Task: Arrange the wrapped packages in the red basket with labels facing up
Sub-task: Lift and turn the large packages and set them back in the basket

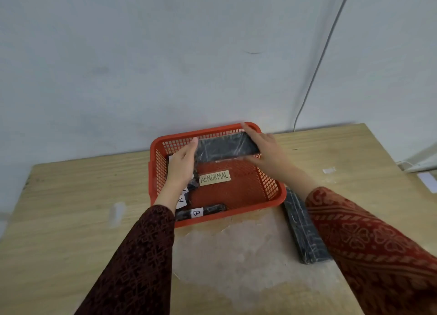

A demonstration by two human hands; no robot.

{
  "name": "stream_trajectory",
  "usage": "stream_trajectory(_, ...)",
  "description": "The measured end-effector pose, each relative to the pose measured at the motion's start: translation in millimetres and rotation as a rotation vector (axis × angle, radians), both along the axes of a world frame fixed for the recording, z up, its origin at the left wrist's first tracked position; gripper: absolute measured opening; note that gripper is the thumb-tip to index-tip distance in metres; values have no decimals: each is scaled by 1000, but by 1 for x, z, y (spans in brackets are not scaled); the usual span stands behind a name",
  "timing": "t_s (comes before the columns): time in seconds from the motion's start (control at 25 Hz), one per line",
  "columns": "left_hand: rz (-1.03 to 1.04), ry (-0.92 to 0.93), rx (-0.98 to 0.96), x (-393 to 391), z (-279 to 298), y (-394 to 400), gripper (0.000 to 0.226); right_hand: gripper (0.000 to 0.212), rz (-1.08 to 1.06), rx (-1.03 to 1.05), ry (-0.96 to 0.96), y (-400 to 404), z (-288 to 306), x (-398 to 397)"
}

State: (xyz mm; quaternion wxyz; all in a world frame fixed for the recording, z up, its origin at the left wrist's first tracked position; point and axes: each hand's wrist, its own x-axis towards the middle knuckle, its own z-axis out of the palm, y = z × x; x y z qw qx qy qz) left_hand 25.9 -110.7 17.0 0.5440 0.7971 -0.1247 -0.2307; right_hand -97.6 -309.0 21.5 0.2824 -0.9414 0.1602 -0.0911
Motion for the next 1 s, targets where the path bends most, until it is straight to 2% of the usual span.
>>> stream_trajectory(0.08,-54,19,-120,-16,12,18,71,70,20,127,32,-9,21,3)
stream_trajectory(0.16,-84,-10,-181,-34,14,30,72,62,74,215,72,-9,30,3)
stream_trajectory(0.32,48,-37,-239,-53,6,37,61,55,136,310,161,4,32,-3)
stream_trajectory(0.48,66,58,-267,-58,1,39,45,50,146,294,251,6,37,-16)
stream_trajectory(0.6,-84,31,-181,-44,19,38,32,45,187,388,303,8,52,-18)
stream_trajectory(0.72,-393,-66,-8,-27,49,36,34,59,277,428,284,17,74,-8)
stream_trajectory(0.8,-501,-104,44,-20,64,33,34,59,341,439,290,21,87,-2)
stream_trajectory(0.88,-455,-98,3,-19,67,29,42,55,344,495,288,21,93,-1)
stream_trajectory(1.0,-158,62,-172,-33,49,30,72,56,200,662,177,24,84,-9)
